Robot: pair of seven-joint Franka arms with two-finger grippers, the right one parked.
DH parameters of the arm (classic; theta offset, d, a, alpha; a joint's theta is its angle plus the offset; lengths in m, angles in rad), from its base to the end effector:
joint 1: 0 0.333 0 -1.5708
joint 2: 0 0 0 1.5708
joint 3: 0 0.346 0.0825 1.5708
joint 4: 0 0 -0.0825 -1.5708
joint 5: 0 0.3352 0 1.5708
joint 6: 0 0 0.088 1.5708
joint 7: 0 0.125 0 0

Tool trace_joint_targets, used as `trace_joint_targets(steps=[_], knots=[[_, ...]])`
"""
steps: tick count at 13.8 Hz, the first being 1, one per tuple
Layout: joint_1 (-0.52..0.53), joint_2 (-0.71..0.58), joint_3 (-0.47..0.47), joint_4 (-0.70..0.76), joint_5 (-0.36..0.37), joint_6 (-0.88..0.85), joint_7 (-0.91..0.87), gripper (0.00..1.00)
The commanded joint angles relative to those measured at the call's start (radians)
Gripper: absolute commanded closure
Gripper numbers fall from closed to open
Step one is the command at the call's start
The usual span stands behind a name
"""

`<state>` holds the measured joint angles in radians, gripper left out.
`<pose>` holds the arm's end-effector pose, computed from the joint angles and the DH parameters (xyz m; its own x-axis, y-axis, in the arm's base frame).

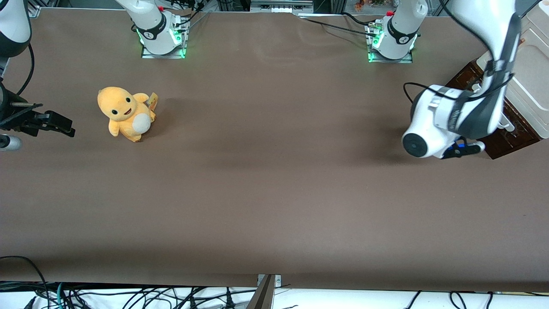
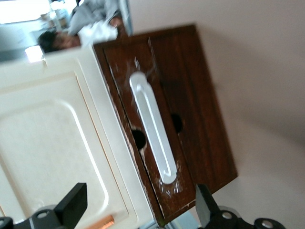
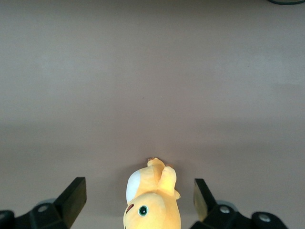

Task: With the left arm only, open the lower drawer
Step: 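Lower the open left gripper to the lower drawer's silver bar handle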

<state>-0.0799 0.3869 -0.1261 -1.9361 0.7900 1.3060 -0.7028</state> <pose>0.4879 0.0073 0.3405 0.8556 0.4243 -0.2965 -0.0836 -0.4519 -0.8881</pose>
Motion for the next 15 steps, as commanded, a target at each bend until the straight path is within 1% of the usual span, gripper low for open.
trace_joint_targets(steps=[1,2,5,8,11,13,15], knots=[[0.003,0.026,0.0,-0.121,0.076,-0.037,-0.148,0.0],[0.002,0.058,0.0,-0.156,0.104,-0.037,-0.224,0.0],[0.011,0.194,0.0,-0.165,0.185,-0.037,-0.403,0.0],[0.043,0.211,0.003,-0.17,0.224,-0.037,-0.419,0.0],[0.11,0.214,0.002,-0.185,0.331,-0.028,-0.419,0.0],[0.127,0.21,0.0,-0.192,0.34,-0.025,-0.415,0.0],[0.138,0.205,0.0,-0.204,0.342,-0.019,-0.411,0.08]])
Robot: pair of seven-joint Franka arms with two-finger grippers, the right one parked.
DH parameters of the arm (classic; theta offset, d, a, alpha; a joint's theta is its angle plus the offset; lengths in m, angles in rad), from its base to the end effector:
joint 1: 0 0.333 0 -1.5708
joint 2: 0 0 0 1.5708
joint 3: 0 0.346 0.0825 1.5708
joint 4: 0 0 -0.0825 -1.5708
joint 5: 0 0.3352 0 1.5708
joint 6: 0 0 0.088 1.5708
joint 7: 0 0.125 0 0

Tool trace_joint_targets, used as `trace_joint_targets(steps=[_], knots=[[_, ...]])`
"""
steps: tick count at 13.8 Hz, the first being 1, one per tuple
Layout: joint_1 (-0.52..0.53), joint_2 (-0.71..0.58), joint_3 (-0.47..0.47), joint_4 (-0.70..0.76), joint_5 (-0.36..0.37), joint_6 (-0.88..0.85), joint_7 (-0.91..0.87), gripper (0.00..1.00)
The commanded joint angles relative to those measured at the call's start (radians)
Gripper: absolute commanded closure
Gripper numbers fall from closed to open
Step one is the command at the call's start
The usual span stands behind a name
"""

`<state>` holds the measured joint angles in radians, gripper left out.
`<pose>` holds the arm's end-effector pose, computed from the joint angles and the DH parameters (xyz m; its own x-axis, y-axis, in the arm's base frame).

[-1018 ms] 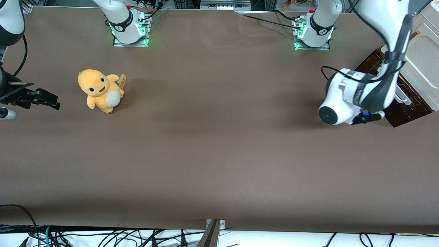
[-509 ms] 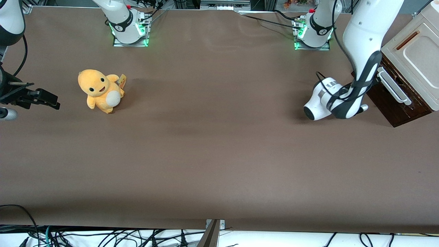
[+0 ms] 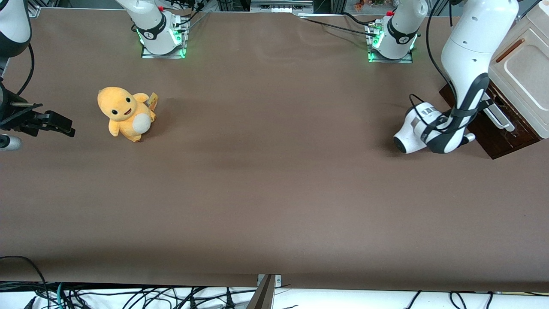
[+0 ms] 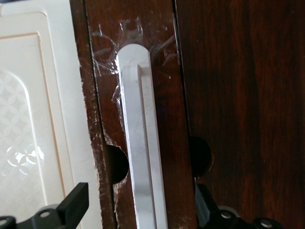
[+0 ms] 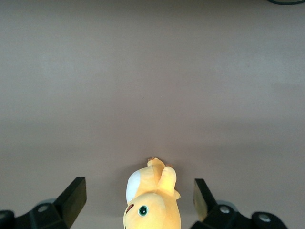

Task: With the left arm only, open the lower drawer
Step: 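Close the left gripper around the silver bar handle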

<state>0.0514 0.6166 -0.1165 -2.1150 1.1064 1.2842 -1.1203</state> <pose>0.4420 0.1025 0.2151 0.8757 0.4687 -0.1158 -0.1156 -0.0293 -0.9929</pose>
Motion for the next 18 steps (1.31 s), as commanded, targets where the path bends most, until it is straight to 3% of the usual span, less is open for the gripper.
trace_joint_targets(steps=[1,2,3,4,7,9,18], knots=[[0.016,-0.025,-0.009,-0.025,0.027,0.01,0.007,0.15],[0.016,-0.025,-0.009,-0.019,0.027,0.017,0.007,0.32],[0.013,-0.026,-0.011,-0.017,0.026,0.015,0.013,0.6],[0.012,-0.04,-0.011,-0.016,0.02,0.011,0.028,0.74],[0.015,-0.049,-0.011,-0.011,0.018,0.012,0.059,0.81],[0.018,-0.043,-0.011,-0.011,0.024,0.018,0.054,0.92],[0.019,-0.044,-0.011,-0.01,0.023,0.018,0.054,0.97]])
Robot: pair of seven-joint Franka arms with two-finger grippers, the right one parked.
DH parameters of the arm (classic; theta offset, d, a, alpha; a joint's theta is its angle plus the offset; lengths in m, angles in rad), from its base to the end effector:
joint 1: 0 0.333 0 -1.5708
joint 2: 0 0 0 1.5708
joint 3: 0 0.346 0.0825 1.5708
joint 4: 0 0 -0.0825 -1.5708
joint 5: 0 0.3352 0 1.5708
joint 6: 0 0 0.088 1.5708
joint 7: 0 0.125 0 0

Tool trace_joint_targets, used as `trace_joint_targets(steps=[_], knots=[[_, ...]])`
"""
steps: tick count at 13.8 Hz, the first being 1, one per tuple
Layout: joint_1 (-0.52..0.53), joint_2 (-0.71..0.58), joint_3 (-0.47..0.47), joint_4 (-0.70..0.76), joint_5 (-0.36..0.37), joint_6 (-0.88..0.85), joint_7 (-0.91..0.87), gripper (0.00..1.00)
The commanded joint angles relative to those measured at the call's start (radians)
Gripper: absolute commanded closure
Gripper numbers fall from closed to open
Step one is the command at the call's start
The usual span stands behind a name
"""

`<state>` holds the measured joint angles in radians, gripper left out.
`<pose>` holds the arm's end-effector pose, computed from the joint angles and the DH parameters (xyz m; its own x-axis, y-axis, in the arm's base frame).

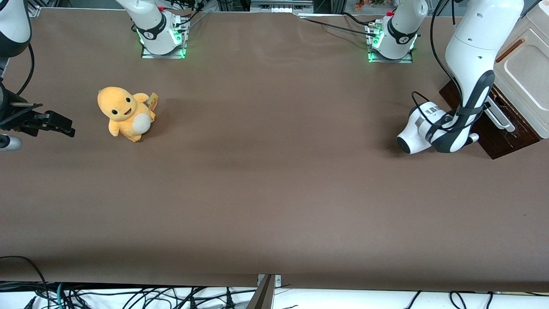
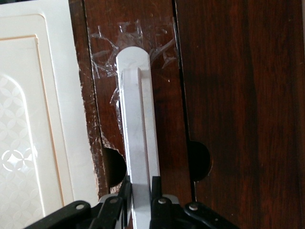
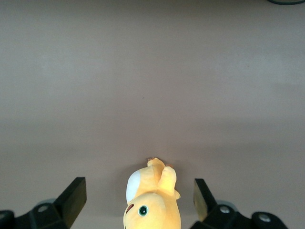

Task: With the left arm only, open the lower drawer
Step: 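Close the left gripper around the silver bar handle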

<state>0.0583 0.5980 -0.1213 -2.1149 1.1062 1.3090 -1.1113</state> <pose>0.4458 0.1022 0.2203 0.8805 0.4613 -0.1092 -0.0943 -0.0553 -0.9940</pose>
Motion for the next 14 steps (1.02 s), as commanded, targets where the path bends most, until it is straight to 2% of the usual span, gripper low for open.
trace_joint_targets(steps=[1,8,11,14], knots=[[0.009,-0.026,-0.006,-0.008,0.021,-0.007,0.045,0.97],[-0.011,-0.023,-0.011,0.021,0.006,-0.013,0.044,0.97],[-0.046,-0.015,-0.011,0.049,-0.054,-0.019,0.044,0.97],[-0.057,-0.015,-0.011,0.061,-0.06,-0.022,0.05,0.97]])
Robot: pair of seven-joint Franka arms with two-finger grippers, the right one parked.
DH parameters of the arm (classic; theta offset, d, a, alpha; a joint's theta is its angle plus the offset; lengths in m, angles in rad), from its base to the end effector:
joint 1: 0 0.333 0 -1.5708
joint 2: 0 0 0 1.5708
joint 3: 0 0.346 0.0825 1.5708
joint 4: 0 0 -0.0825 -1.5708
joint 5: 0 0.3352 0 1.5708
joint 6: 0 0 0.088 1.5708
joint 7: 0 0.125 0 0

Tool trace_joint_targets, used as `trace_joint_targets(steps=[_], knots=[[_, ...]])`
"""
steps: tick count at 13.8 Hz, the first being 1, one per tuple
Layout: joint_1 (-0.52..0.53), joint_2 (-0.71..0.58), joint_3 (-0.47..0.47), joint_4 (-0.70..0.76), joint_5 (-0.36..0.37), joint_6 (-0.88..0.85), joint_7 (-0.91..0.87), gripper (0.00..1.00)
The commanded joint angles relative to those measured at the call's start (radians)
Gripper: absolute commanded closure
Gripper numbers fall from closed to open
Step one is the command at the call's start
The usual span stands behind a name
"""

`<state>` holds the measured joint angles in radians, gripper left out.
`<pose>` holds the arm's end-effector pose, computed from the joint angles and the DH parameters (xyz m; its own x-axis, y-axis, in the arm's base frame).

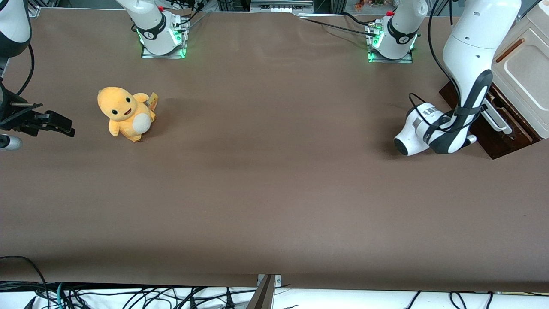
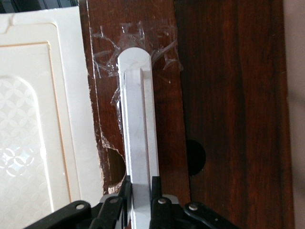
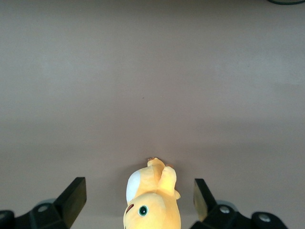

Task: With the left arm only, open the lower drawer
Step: 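Pull the gripped handle outward from the cabinet, sliding the drawer out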

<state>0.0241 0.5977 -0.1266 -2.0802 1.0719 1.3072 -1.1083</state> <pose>0.4571 0.0821 0.2251 0.8856 0.4551 -0.0931 -0.0663 -0.0745 -0.9950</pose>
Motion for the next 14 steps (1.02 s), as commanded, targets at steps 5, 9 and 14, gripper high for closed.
trace_joint_targets(steps=[5,9,14], knots=[[-0.026,-0.007,-0.005,0.04,-0.029,-0.022,0.047,0.97],[-0.053,0.016,-0.005,0.072,-0.05,-0.029,0.045,0.97],[-0.079,0.047,-0.005,0.113,-0.072,-0.049,0.045,0.97]])
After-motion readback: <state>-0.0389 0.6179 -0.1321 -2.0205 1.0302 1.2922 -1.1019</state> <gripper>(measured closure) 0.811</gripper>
